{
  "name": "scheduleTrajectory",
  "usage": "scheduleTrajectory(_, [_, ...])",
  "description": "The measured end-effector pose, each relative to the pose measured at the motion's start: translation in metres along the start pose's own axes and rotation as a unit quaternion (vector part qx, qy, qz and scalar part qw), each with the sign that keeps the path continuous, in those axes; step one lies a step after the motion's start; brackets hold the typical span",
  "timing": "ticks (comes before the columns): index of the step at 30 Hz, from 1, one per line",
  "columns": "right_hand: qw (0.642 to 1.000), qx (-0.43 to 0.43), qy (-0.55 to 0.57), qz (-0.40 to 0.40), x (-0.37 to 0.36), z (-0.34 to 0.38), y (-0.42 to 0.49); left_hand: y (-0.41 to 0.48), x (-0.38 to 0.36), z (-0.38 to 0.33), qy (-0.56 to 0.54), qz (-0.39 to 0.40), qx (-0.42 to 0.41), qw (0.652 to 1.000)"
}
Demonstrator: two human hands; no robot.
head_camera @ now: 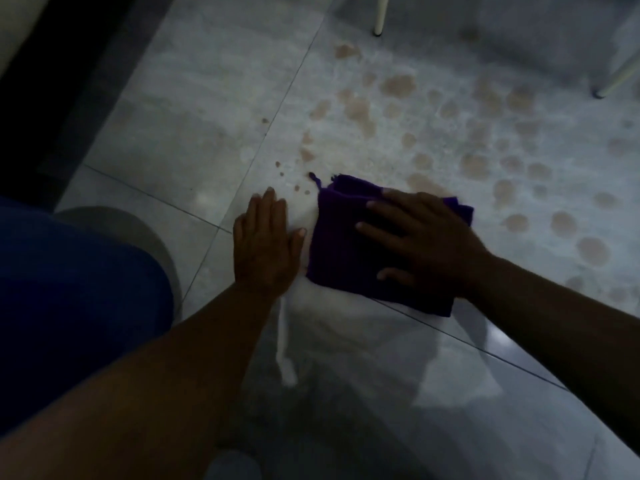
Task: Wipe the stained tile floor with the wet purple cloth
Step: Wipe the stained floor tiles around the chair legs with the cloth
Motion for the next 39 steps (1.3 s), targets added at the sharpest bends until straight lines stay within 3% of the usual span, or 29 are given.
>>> scheduleTrajectory(3, [0.992, 0.117, 0.01, 0.036, -0.029, 0.018, 0.022, -0.005, -0.01, 0.024, -0.001, 0.03, 0.016, 0.999])
scheduleTrajectory(5, [0.989, 0.142, 0.023, 0.033, -0.036, 0.017, 0.034, -0.005, -0.014, 0.033, -0.015, 0.034, 0.03, 0.999])
scheduleTrajectory(12, [0.995, 0.095, 0.03, 0.029, -0.014, 0.0, 0.113, -0.006, -0.015, 0.035, -0.063, -0.002, 0.037, 0.997])
scheduleTrajectory(19, [0.995, 0.099, 0.002, 0.019, 0.012, -0.022, 0.241, -0.002, -0.022, 0.038, -0.012, 0.016, 0.044, 0.999])
scheduleTrajectory(24, [0.999, 0.021, 0.021, 0.024, 0.025, -0.057, 0.28, 0.0, -0.02, 0.037, 0.005, 0.029, 0.055, 0.998])
scheduleTrajectory(28, [0.996, -0.066, 0.057, 0.014, 0.015, -0.082, 0.252, -0.003, -0.019, 0.036, 0.002, 0.01, 0.051, 0.999])
scheduleTrajectory(31, [0.994, -0.094, 0.053, 0.015, 0.003, -0.057, 0.199, -0.003, -0.018, 0.036, -0.01, 0.004, 0.049, 0.999])
scheduleTrajectory(36, [0.996, 0.068, 0.036, 0.04, -0.032, 0.006, 0.055, 0.007, -0.008, 0.028, -0.048, -0.033, 0.072, 0.996])
scheduleTrajectory(39, [0.991, 0.109, 0.019, 0.073, -0.045, -0.018, -0.024, 0.037, 0.01, 0.008, -0.076, -0.079, 0.063, 0.992])
Point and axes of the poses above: each hand's wrist, its own y-axis towards the middle knuckle, its own x-axis out of the back of the hand, z = x × y, the point moved 2 cm from there along y, towards the middle knuckle, and after that the axes turned 7 degrees about z, right-handed, at the moved point
